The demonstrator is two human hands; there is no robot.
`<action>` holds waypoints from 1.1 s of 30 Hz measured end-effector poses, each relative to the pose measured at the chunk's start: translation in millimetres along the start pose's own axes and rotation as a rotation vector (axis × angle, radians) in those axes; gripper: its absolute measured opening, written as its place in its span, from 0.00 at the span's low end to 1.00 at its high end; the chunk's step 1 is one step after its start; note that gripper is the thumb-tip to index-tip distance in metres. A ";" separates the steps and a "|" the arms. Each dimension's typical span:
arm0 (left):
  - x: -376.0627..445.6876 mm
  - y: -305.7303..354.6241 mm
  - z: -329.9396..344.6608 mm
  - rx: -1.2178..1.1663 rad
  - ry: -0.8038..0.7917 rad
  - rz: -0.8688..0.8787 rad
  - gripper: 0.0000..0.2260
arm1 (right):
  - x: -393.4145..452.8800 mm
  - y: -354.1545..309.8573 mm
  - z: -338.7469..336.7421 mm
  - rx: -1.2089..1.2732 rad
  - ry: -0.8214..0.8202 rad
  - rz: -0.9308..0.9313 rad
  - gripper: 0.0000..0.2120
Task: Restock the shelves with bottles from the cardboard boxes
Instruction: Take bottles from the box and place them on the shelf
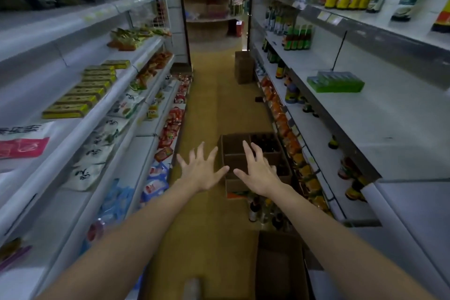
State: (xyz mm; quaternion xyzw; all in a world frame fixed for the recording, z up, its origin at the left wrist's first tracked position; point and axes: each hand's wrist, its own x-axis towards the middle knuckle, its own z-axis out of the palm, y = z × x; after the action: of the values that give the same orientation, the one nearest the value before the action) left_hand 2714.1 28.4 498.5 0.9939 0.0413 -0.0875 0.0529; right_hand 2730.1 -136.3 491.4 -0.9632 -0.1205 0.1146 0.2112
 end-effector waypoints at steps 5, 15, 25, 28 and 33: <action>92.8 -14.5 2.3 -0.050 -0.041 0.074 0.34 | 91.3 7.6 4.6 -0.049 -0.012 0.103 0.35; 269.1 -46.7 -18.4 -0.109 -0.121 0.198 0.34 | 236.5 2.1 3.6 -0.072 -0.045 0.275 0.33; 422.9 -7.0 2.4 -0.035 -0.260 0.299 0.34 | 369.2 60.6 1.6 0.049 -0.016 0.423 0.33; 474.5 7.4 -11.7 0.024 -0.284 0.307 0.33 | 415.4 82.8 -9.4 0.166 -0.004 0.514 0.33; 550.9 37.7 -39.2 0.026 -0.267 0.354 0.33 | 471.6 115.5 -40.5 0.258 0.014 0.578 0.32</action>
State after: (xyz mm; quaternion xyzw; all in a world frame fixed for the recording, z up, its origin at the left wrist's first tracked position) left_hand 3264.8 35.6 442.4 0.9658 -0.1424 -0.2081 0.0598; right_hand 3207.8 -121.2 396.9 -0.9235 0.1753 0.1777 0.2912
